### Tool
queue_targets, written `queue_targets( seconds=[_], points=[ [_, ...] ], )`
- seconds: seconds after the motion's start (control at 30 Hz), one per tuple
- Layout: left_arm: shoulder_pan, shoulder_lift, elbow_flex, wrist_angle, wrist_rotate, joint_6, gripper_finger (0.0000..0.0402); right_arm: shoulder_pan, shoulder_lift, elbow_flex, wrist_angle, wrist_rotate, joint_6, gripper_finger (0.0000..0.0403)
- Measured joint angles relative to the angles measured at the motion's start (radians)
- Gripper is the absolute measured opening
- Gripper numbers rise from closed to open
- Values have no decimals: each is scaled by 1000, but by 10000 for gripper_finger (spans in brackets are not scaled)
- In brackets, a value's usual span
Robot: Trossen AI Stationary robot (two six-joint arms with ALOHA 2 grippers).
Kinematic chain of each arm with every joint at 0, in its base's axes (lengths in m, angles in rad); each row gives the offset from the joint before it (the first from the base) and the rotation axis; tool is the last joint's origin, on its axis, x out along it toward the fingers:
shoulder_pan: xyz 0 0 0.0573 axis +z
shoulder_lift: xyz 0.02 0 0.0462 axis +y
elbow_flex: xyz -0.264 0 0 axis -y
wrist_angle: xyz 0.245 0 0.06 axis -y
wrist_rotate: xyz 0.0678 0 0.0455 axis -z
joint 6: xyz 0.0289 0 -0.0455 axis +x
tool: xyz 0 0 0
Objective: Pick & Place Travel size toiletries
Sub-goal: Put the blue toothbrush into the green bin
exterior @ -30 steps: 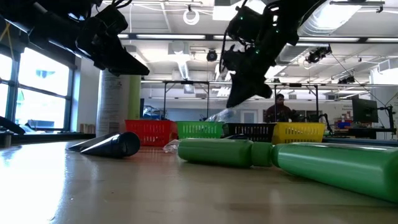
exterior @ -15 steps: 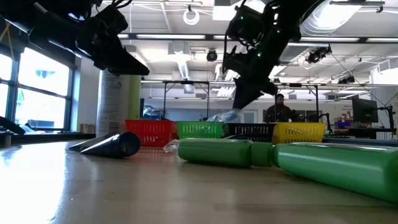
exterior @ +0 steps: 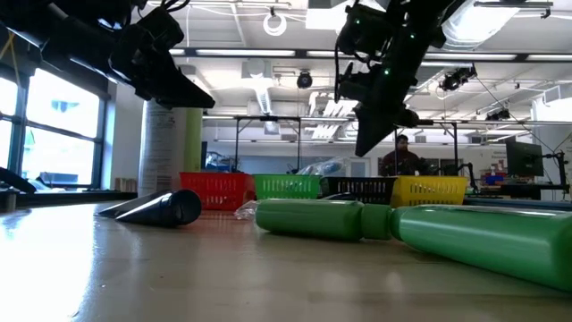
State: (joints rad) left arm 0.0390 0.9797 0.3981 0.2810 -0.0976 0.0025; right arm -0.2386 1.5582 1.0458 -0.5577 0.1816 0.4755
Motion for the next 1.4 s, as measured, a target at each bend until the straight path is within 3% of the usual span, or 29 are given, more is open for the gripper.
queue_targets(
  seconds=[0.47, 0.57, 1.07, 1.4],
  points=[
    [0, 0, 0, -16, 4, -11, 88, -24, 62, -15, 49, -23, -35, 2],
    [0, 0, 0, -27, 4, -11, 88, -30, 81, -52, 179, -37, -51, 2],
    [0, 0, 0, -31, 7, -10, 88, -52, 82, -92, 261, -182, -61, 2],
    [0, 0, 0, -30, 8, -8, 88, -36, 82, -92, 479, -318, -58, 2]
  ],
)
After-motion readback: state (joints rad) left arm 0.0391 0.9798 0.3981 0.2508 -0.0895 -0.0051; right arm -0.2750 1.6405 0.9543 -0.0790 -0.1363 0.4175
